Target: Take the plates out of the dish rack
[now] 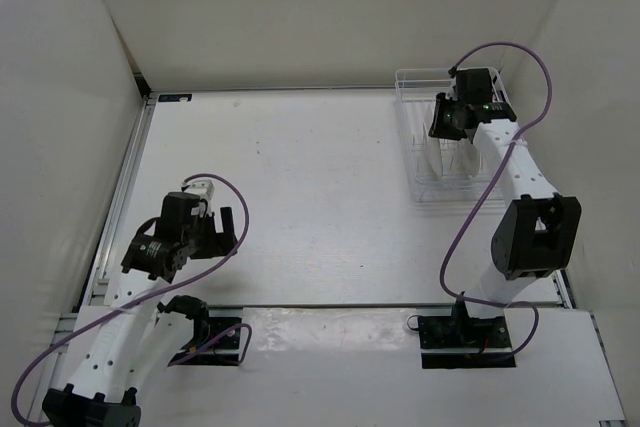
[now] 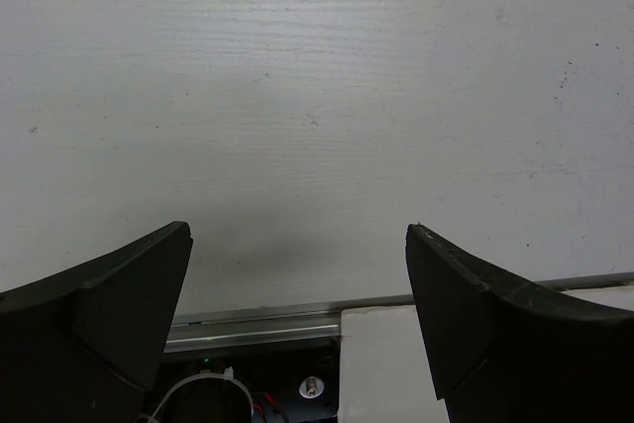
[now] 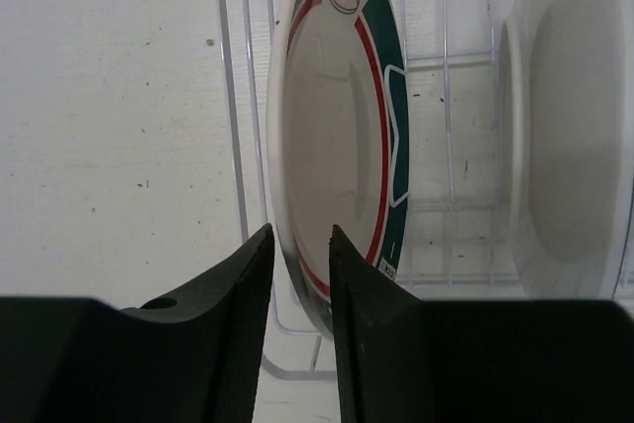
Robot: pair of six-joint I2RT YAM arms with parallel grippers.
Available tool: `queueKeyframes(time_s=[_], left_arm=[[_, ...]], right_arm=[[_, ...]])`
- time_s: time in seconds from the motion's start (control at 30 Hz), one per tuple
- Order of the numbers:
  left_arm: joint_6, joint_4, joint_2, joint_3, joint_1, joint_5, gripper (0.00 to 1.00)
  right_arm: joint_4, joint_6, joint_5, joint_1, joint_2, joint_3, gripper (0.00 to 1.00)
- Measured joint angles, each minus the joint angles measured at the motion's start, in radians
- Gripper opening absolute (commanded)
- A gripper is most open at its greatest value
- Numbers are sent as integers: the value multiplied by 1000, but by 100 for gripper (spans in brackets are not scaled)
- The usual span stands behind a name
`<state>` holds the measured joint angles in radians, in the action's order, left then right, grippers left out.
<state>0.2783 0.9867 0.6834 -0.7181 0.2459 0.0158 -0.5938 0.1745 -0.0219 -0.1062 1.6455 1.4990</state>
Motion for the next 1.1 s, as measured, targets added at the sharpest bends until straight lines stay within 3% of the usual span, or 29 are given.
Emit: queueKeyframes(time_s=[0.33,0.43,0.53,0.6,0.77,0.93,1.1], left_arm=[[0,-4,28,0,0,0,100],[0,-5,34,0,0,0,100],[0,-8,36,0,0,0,100],[0,-8,36,0,0,0,100],[0,-13,36,0,0,0,100],[0,-15,36,0,0,0,100],[0,-15,35,0,0,0,100]], right_arm=[[-3,1,5,0,20,57,18],[-6,-4,5,0,20,96,6],[-6,-4,18,0,20,122,8],[-6,-4,24,0,20,125,20],[-9,-5,45,0,20,123,34],[-6,-6,58,0,20,98,34],[-5,-9,58,2,24,68,25]])
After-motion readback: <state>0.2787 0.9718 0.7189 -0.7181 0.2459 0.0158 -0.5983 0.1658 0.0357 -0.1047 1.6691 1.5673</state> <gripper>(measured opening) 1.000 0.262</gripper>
